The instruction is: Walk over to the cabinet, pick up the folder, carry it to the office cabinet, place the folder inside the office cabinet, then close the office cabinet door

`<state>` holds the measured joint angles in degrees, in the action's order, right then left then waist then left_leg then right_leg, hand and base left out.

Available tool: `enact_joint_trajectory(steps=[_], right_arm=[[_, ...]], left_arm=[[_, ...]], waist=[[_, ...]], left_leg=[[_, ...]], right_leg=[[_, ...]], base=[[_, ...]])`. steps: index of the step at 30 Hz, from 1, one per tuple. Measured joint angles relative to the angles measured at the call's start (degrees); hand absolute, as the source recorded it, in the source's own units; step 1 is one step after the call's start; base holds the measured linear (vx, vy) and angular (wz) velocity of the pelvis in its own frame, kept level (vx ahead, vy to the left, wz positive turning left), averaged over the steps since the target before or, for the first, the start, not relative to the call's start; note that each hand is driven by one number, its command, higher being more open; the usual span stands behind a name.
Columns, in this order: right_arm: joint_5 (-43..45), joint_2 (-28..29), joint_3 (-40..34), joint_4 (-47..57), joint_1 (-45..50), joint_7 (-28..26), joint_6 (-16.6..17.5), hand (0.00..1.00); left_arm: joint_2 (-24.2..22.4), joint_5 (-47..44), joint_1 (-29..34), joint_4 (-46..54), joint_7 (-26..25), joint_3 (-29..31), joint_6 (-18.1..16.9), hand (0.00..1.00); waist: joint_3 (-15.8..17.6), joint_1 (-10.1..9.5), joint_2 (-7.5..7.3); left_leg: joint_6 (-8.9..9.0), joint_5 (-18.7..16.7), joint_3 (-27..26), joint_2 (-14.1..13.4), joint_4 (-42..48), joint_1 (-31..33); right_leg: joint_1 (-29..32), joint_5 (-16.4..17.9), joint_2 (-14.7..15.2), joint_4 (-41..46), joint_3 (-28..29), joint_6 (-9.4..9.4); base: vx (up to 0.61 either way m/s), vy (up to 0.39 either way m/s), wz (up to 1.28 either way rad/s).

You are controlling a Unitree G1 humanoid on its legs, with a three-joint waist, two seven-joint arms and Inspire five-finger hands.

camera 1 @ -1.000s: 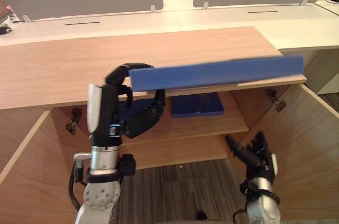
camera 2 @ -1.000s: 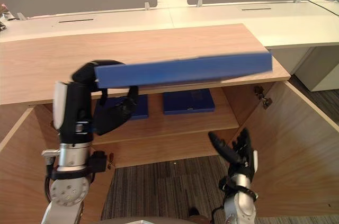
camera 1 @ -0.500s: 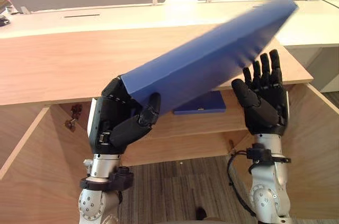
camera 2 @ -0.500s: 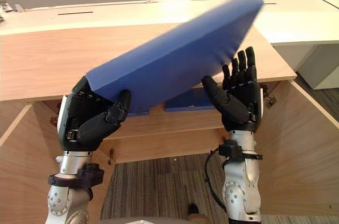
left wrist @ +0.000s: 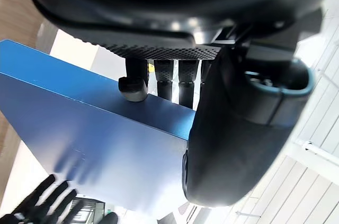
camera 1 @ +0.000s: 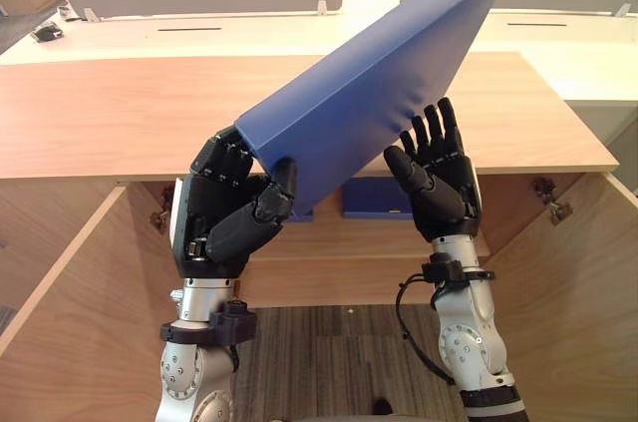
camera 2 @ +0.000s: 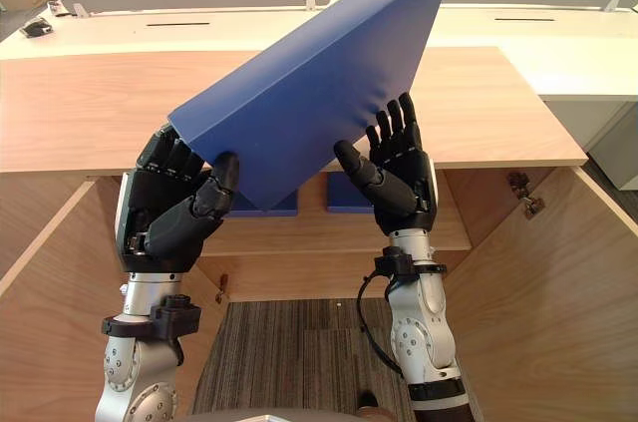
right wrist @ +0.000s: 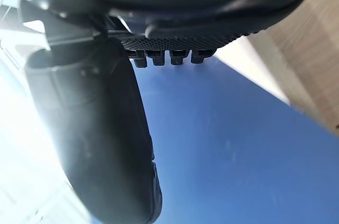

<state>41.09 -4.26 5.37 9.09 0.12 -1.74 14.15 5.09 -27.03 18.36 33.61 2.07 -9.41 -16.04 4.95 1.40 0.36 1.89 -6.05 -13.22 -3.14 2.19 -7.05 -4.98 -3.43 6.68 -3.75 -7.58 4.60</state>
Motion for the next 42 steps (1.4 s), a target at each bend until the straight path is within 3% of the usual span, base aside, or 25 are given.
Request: enact_joint_trajectory(steps=[9, 16, 28, 37, 42], right_arm=[[-2.07, 3.43, -6.22, -3.55, 0.55, 4.53, 0.43, 1.00], [-1.61, 3.66, -6.49, -5.47, 0.27, 4.48, 1.21, 1.00], [4.91, 3.78, 4.16, -10.75, -6.53, 1.67, 1.51, 1.00], [7.19, 4.04, 5.98, -10.43, -10.96, 0.93, 1.55, 1.00], [8.55, 5.56, 4.70, -7.72, -11.32, 0.54, 1.69, 1.00]], left_arm=[[-1.29, 0.38, -0.71, 2.97, -2.24, 2.32, -0.35, 0.00], [-1.83, 0.88, -1.97, 4.93, -2.57, 3.11, -0.59, 0.00], [-1.91, -4.00, -5.11, 4.87, -0.68, -2.39, -0.61, 0.00], [-3.01, -12.20, -5.16, -0.75, -0.67, -1.85, -1.52, 0.00], [-4.06, -15.31, -2.05, -5.86, -0.65, 0.18, -1.04, 0.00]], waist=[[-1.52, 0.10, 0.07], [-1.70, 0.05, -0.01], [-1.84, -0.51, -0.25], [-2.78, -1.28, -1.73], [-2.81, -2.00, -1.77]], left_leg=[[-0.30, 0.28, 0.24, 0.30, -0.50, -0.24], [-0.19, 0.95, 0.17, 0.43, -1.43, -0.64], [-0.18, 1.51, 0.26, 0.47, -2.24, -0.82], [-0.35, 1.78, 1.55, 0.54, -2.54, -0.63], [-0.48, 1.88, 1.84, 0.48, -2.82, -0.60]], right_leg=[[0.02, 0.00, 0.31, 0.46, -0.19, -0.01], [0.07, 0.00, 0.32, 0.49, -0.12, -0.01], [0.13, -0.02, 0.29, 0.49, -0.22, -0.04], [0.00, -0.03, 0.50, 0.83, -0.66, -0.05], [-0.01, -0.03, 0.63, 0.83, -0.68, -0.05]], base=[[-0.03, -0.013, 0.01], [-0.05, -0.026, -0.01], [-0.02, -0.016, 0.00], [-0.02, -0.015, 0.07], [-0.02, -0.016, 0.03]])
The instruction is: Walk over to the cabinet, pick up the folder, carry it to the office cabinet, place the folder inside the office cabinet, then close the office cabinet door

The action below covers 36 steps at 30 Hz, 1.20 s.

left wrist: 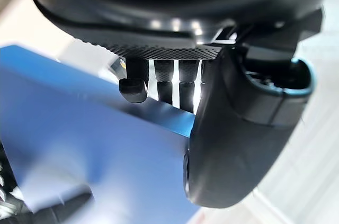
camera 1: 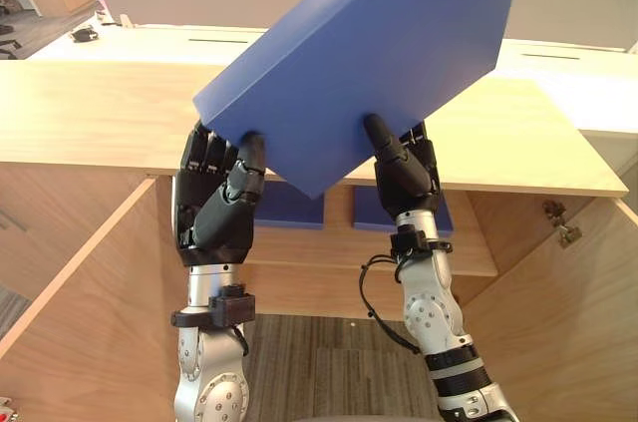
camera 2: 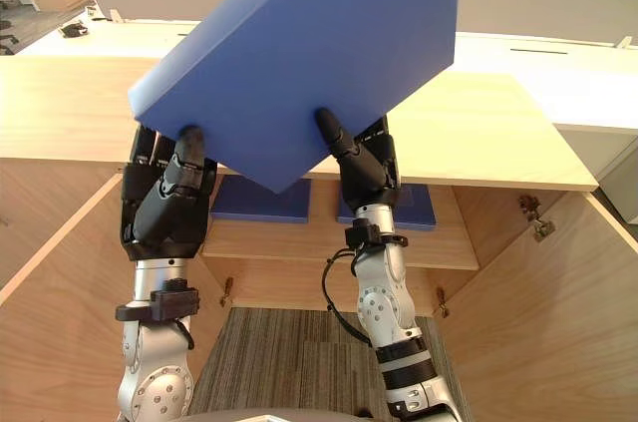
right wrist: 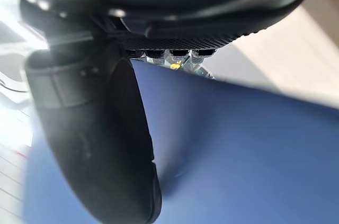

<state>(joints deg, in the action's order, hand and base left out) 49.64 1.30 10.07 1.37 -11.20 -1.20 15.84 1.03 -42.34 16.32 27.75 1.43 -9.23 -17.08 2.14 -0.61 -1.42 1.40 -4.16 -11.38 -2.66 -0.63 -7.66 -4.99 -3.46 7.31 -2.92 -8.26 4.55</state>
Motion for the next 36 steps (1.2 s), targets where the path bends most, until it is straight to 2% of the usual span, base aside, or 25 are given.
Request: enact_joint_trajectory(steps=[2, 3, 10, 16, 25, 27, 28, 32, 36], right_arm=[[0.04, 0.21, -0.75, 1.25, 0.00, -0.07, 0.05, 1.00], [0.06, 0.23, -0.81, 1.58, 0.00, -0.07, 0.07, 0.00], [0.31, 0.19, -0.84, 4.10, -0.01, -0.59, 0.20, 0.00], [0.78, -0.13, -0.43, 4.62, -0.02, -3.11, 0.06, 0.00], [-0.10, -1.27, -0.06, 3.78, 0.17, -3.53, 0.07, 0.00], [-1.33, -1.03, -0.80, 1.02, 0.74, -3.48, 0.19, 0.00], [-2.24, -1.04, -0.95, 0.34, 0.83, -3.43, 0.19, 0.00], [-4.14, -0.99, -1.51, -0.13, 2.40, -3.33, 0.18, 0.00], [-10.18, -0.95, -4.05, 0.00, 4.88, -2.77, -1.33, 0.00]], left_arm=[[-0.48, -1.83, 1.33, -2.14, 0.00, 0.61, 0.47, 0.00], [-0.54, -2.54, 1.60, -2.76, 0.04, 0.88, 0.55, 0.00], [-1.28, -9.80, 2.47, -10.78, 0.80, 1.65, 2.01, 0.00], [-0.71, -9.60, 3.54, -16.37, 1.14, 1.83, 4.32, 0.00], [0.11, -9.20, 3.66, -16.74, 1.46, 2.29, 4.48, 0.00], [-0.06, -8.16, 3.67, -16.84, 1.20, 3.85, 4.98, 0.00], [-0.11, -8.14, 3.67, -16.84, 1.04, 4.40, 5.15, 1.00], [-0.46, -6.58, 3.67, -16.83, 0.93, 5.81, 5.28, 1.00], [-1.51, 3.60, 3.67, -16.06, 0.17, 8.87, 5.35, 1.00]], waist=[[0.00, -0.01, 0.00], [0.00, -0.01, 0.00], [0.00, -0.01, 0.00], [0.00, 0.13, -0.01], [-0.01, 0.09, -0.02], [-0.02, 0.08, -0.03], [-0.02, 0.09, -0.03], [-0.10, 0.05, -0.04], [-0.42, -0.05, -0.07]], left_leg=[[-0.03, 0.15, 0.17, 0.05, -0.30, -0.02], [-0.03, 0.15, 0.20, 0.05, -0.32, -0.02], [-0.03, 0.15, 0.07, 0.29, -0.63, 0.14], [-0.03, 0.14, -0.15, 0.29, -0.78, 0.51], [-0.04, 0.13, -0.19, 0.18, -0.84, 0.66], [-0.04, 0.14, -0.14, 0.18, -0.84, 0.74], [-0.03, 0.14, -0.14, 0.18, -0.85, 0.74], [-0.03, 0.15, -0.02, 0.17, -1.00, 0.73], [-0.03, 0.15, 0.47, 0.16, -1.02, 0.64]], right_leg=[[0.01, 0.00, 0.03, 0.00, -0.01, 0.00], [0.01, 0.00, 0.04, 0.00, 0.00, 0.00], [0.42, 0.00, -0.07, -0.01, 0.17, 0.00], [0.96, 0.00, -0.10, -0.03, 0.34, 0.00], [1.06, 0.00, 0.09, -0.13, 0.32, 0.00], [1.06, 0.00, 0.11, -0.22, 0.15, 0.00], [1.06, 0.00, 0.11, -0.25, 0.13, 0.00], [1.05, 0.00, 0.12, -0.26, -0.04, 0.00], [0.72, 0.00, 0.14, -0.26, -0.49, 0.00]], base=[[-0.03, -0.021, 0.04], [-0.03, -0.019, 0.03], [0.00, -0.004, 0.00], [-0.01, -0.014, -0.01], [-0.02, -0.013, 0.00], [0.00, 0.000, 0.00], [0.00, 0.000, 0.00], [0.00, 0.000, 0.00], [0.00, 0.000, 0.07]])
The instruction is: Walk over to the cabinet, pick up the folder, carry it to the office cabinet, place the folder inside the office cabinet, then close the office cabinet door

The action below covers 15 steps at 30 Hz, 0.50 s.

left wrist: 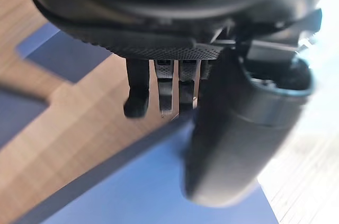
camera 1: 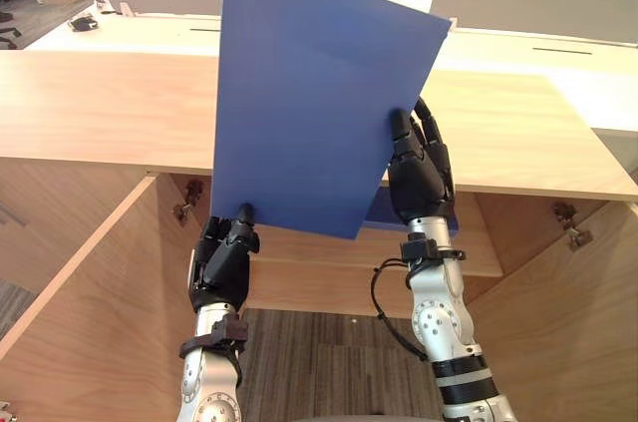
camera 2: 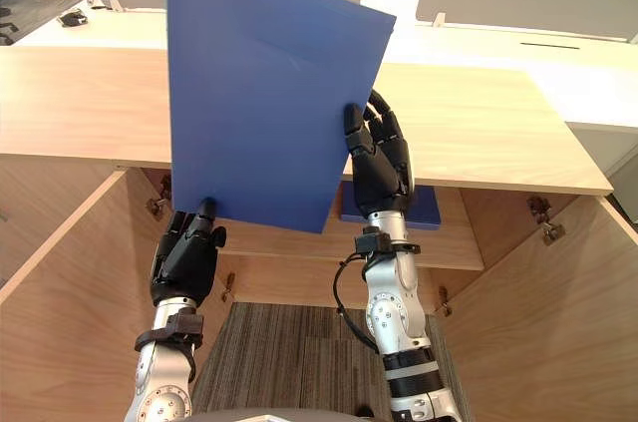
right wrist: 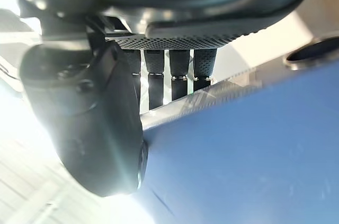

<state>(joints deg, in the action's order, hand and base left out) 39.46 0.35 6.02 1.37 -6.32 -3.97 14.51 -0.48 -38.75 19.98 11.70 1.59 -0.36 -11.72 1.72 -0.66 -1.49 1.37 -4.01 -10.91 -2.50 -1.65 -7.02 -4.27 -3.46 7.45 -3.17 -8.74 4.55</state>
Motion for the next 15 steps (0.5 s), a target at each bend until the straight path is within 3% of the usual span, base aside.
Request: enact_joint_trajectory(steps=[5, 11, 15], right_arm=[[-4.30, 0.84, -3.50, 3.99, 2.68, 0.50, -0.83, 0.00], [-7.79, 0.02, -7.30, 6.98, 2.79, 0.11, -0.89, 0.00], [-7.89, -0.13, -9.69, 6.97, 3.17, 0.29, -1.12, 0.00]], left_arm=[[-0.96, 6.60, 1.23, 2.19, 0.20, 4.70, -0.18, 1.00], [-2.35, 7.21, 2.77, 1.23, 0.83, 11.33, -1.14, 1.00], [-2.35, 7.25, 3.60, -6.04, 1.07, 14.63, -1.74, 1.00]], waist=[[-0.03, -0.07, 0.04], [-0.06, -0.08, 0.07], [-0.24, -0.14, 0.37]], left_leg=[[0.00, 0.00, 0.50, -0.05, 0.02, 0.00], [0.00, 0.00, 0.95, -0.05, 0.05, 0.20], [0.00, 0.02, 1.57, -0.04, 0.03, 0.51]], right_leg=[[-0.27, 0.00, -0.01, 0.00, -0.47, 0.00], [-0.46, 0.04, 0.00, 0.00, -0.79, 0.01], [-0.45, 0.06, 0.00, -0.02, -1.12, 0.01]], base=[[-0.01, -0.011, 0.05], [-0.05, -0.033, 0.04], [-0.03, -0.034, 0.07]])
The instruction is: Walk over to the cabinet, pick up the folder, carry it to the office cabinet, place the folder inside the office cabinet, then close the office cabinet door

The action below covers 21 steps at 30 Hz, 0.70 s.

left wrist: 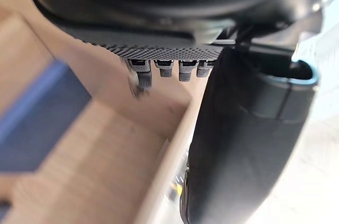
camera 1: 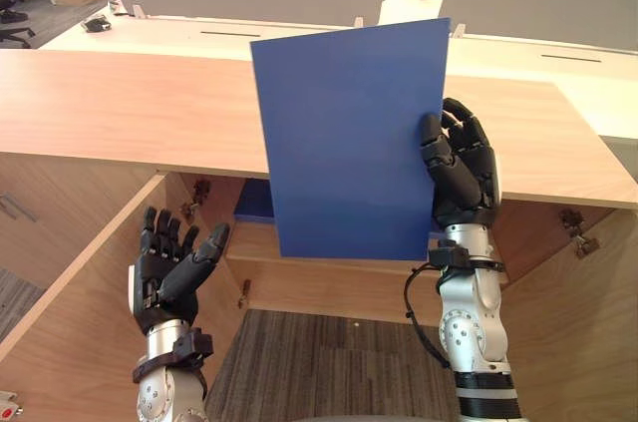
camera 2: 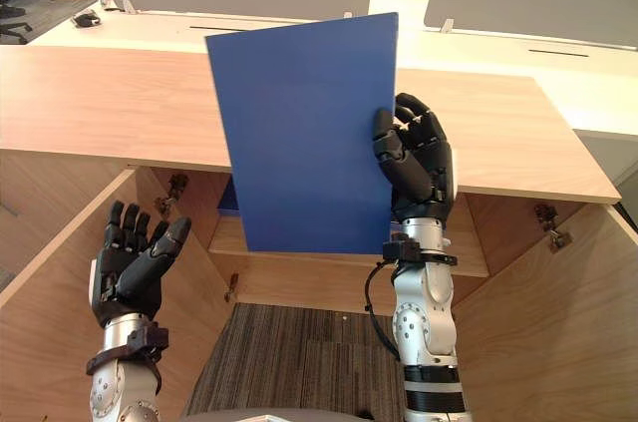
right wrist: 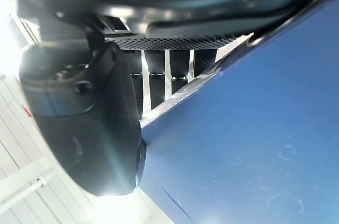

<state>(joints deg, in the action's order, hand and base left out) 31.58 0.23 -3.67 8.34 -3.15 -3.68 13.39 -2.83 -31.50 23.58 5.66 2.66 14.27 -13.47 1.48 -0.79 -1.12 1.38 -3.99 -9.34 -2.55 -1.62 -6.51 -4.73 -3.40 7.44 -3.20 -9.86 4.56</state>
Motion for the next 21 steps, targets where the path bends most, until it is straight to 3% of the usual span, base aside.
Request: enact_joint_trajectory(steps=[9, 13, 21], right_arm=[[0.00, -0.81, 0.63, -0.80, 2.22, -0.97, -1.81, 0.00], [-0.26, -4.33, 7.10, -3.09, 2.24, -2.34, -2.11, 0.00], [-7.15, -9.89, 21.52, -11.02, 2.36, -7.90, -4.70, 0.00]], left_arm=[[0.84, 5.74, -0.39, -33.50, 0.18, 7.89, 3.30, 1.00], [2.77, 11.98, -0.89, -46.35, 0.25, 6.89, 4.47, 1.00], [5.35, 20.42, -4.91, -56.07, 2.44, 3.35, 4.99, 1.00]], waist=[[0.01, 0.07, 0.10], [0.31, -0.12, 0.21], [3.39, -1.55, 0.23]], left_leg=[[0.00, 0.00, 0.70, 0.03, -0.02, 0.83], [0.00, 0.00, 0.83, 0.01, 0.57, 1.55], [0.49, 1.10, 0.85, 0.33, 0.73, 3.03]], right_leg=[[0.54, 0.01, 0.05, -0.08, -0.77, 0.00], [0.89, 0.03, 0.03, -0.11, -0.89, -0.02], [2.25, 0.81, 0.12, -0.05, -1.23, 0.27]], base=[[-0.01, -0.021, 0.03], [-0.03, -0.026, 0.01], [-0.09, -0.054, 0.00]])
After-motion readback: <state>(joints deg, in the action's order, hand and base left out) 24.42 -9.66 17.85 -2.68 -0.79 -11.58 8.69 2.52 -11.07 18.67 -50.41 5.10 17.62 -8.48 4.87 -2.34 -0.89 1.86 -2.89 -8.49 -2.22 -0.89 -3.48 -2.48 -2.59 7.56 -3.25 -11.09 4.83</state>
